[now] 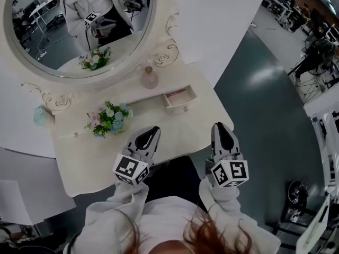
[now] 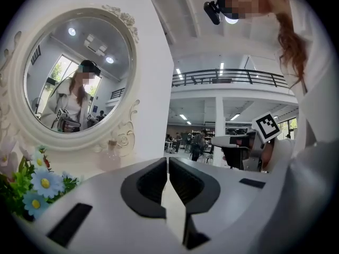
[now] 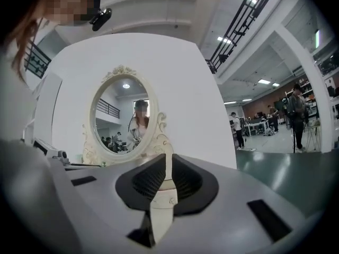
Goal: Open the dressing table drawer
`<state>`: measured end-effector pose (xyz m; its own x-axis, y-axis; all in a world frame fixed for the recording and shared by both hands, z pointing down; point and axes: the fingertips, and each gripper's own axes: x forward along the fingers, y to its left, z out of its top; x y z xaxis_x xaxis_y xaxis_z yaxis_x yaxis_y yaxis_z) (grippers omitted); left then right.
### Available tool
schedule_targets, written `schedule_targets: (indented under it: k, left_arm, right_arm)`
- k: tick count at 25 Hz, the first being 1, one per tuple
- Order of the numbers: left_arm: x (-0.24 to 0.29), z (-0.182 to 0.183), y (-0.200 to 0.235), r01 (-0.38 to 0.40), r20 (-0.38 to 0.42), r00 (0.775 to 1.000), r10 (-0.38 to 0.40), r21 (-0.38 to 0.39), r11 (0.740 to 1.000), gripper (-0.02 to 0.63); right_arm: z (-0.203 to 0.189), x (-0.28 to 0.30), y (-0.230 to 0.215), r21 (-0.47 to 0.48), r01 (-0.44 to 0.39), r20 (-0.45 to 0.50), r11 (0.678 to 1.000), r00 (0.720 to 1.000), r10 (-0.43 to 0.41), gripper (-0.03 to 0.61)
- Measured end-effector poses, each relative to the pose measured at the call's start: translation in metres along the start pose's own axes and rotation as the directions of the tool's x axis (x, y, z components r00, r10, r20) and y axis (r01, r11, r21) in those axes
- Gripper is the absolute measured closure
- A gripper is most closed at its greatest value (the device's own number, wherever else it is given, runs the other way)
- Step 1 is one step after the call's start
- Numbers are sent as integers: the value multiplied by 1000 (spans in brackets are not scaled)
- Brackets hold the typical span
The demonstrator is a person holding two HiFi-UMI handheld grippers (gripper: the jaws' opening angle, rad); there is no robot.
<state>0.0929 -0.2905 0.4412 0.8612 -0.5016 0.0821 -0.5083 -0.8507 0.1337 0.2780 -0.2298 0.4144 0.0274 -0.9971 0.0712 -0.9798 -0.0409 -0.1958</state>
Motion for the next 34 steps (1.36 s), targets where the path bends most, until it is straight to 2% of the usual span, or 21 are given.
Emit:
schedule_targets:
  k: [5,11,34]
  left_arm:
    - [3,0,-10,36,-6,999,-36,20,999,589]
    - [2,-8,-15,48,-28,998,-48,19,999,589]
    - [5,-17,-2,-2,-45,999,2,-5,1000,589]
  right_arm:
    - [-9,-18,6,-50,25,-6,998,1000,-25,530]
    - [-33,-19,12,-70,49,-82,996,995,-54,543]
    - [-45,8,25,-52,-35,-129,998,991,28,545]
